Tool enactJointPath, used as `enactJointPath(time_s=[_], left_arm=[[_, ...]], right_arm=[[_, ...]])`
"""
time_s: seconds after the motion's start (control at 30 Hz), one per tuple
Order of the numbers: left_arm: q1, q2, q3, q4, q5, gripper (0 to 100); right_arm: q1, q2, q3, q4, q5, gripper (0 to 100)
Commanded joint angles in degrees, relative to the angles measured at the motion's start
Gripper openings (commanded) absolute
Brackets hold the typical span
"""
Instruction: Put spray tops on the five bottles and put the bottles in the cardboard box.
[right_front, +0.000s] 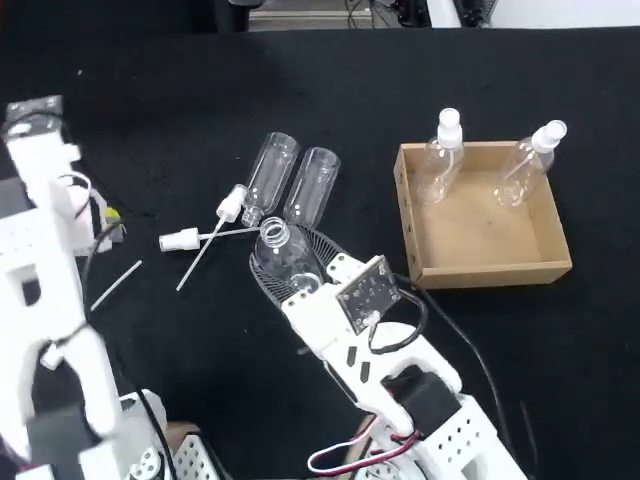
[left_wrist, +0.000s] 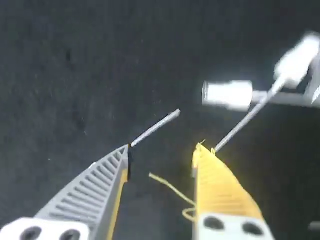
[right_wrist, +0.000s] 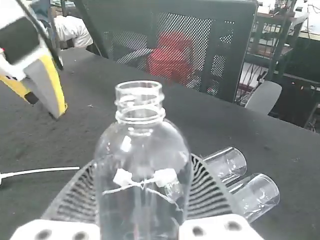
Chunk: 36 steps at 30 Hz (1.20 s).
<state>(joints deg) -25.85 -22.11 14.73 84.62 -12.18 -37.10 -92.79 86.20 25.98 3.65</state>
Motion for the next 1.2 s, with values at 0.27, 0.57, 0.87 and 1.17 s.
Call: enactJointPath(time_s=[0.27,0.57,0.87,1.17], left_arm=[[9.63,16.97,-8.75,-6.77,20.40,20],[15.43,31.91,-9.27,-13.27,59.43,20],[15.96,33.67,-9.80,-13.63,64.09,20],[14.81,33.93,-18.86,-0.44,66.99,20]], right_arm=[[-0.53,-1.19,-0.84,1.23,0.09,1.0],[-0.53,-1.19,-0.31,1.32,0.18,1.0],[-0.53,-1.19,-0.31,1.32,0.26,1.0],[-0.53,-1.19,-0.31,1.41,0.26,1.0]])
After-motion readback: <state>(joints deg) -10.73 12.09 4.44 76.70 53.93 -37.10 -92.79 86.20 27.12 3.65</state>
